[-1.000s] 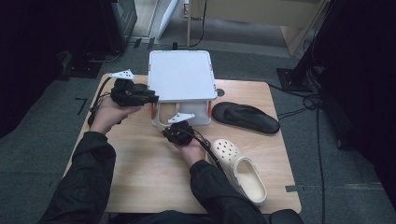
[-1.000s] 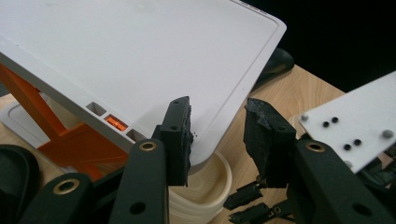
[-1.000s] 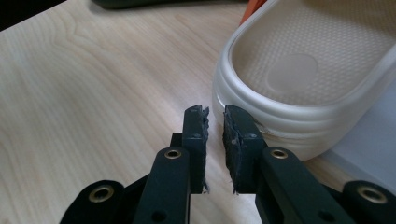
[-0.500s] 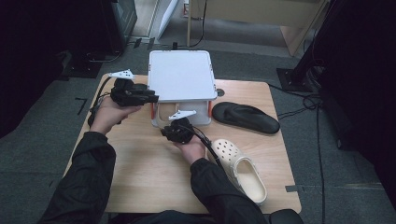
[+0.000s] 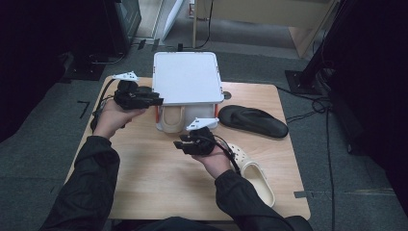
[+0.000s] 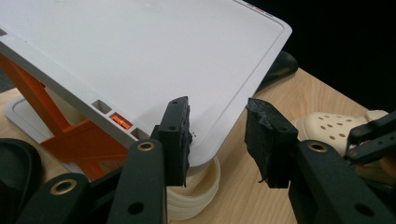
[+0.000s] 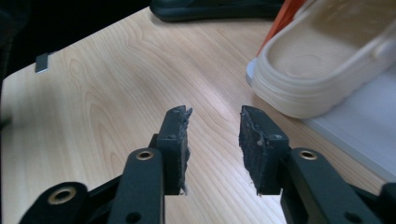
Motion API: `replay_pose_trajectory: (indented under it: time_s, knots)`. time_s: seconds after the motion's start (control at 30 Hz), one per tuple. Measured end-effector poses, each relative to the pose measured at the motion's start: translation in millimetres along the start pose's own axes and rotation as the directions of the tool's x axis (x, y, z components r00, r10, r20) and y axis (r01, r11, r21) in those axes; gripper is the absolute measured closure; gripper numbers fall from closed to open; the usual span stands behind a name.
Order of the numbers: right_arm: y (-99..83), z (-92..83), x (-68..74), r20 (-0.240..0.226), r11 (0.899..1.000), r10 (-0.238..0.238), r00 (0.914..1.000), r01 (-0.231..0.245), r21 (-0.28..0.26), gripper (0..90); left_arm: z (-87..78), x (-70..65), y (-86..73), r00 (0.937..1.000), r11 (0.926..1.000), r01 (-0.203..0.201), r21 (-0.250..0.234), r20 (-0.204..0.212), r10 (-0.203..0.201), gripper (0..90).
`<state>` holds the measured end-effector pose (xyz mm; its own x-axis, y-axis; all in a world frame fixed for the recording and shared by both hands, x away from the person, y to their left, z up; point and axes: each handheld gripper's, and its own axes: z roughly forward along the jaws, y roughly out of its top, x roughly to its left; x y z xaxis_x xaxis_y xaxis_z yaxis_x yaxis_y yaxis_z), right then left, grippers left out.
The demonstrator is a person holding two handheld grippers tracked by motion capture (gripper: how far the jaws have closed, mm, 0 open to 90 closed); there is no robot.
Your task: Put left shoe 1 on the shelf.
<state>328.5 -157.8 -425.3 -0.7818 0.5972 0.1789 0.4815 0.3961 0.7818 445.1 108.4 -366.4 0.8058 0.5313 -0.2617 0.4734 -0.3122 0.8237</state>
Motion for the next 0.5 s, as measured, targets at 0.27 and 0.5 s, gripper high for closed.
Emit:
replay_pose_trajectory:
  time_s: [0.27, 0.5]
  knots:
    - [-6.9, -34.8, -9.3, -0.017, 0.999, 0.027, 0.9995, -0.028, -0.021, 59.6, 0.2, -1.6, 0.0, 0.9999, 1.0, 0.008, -0.001, -0.008, -0.008, 60.7]
    - [-15.4, -67.5, -20.1, 0.016, 1.0, 0.012, 0.9998, -0.012, -0.025, 57.8, 0.2, -1.9, -0.4, 1.0, 1.0, 0.004, -0.002, -0.009, -0.004, 60.2]
